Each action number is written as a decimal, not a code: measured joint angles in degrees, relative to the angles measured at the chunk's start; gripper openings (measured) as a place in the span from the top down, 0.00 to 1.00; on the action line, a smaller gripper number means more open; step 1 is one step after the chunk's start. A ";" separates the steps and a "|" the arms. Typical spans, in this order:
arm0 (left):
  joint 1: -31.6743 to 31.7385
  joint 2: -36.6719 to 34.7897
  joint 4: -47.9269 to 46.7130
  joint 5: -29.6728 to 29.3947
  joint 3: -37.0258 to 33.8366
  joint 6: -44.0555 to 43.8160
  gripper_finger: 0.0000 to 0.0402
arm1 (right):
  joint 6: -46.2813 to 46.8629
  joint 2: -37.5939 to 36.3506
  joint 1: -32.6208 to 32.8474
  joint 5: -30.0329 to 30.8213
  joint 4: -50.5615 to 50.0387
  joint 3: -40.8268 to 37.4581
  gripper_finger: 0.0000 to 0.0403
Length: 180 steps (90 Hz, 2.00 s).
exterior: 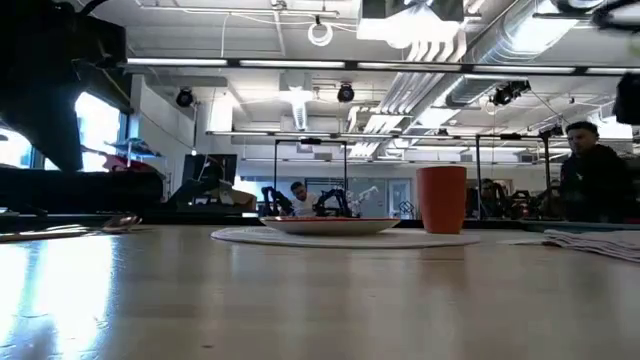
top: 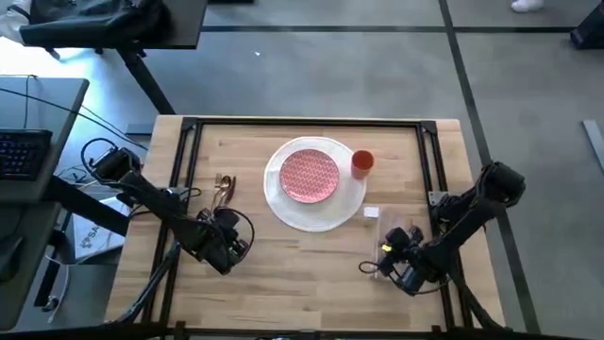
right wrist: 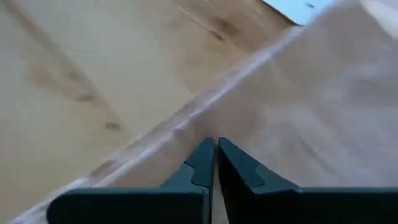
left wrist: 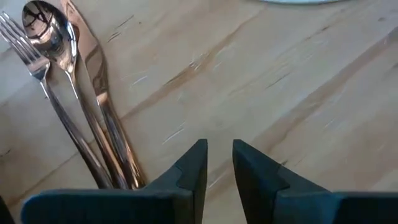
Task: Set table place
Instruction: Fold the napkin, then put the fork onto the napkin
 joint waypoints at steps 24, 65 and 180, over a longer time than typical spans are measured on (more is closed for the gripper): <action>0.74 0.00 -0.02 -1.60 0.00 -2.05 0.85 | -22.74 0.85 -3.51 1.34 4.25 0.03 1.00; 11.61 -4.71 -22.28 10.29 -1.11 -10.13 0.85 | -33.35 -12.06 -4.14 4.81 1.94 5.50 1.00; 49.39 -15.11 9.61 19.28 -24.50 27.48 0.83 | -41.76 -14.00 -1.58 15.06 4.45 10.89 1.00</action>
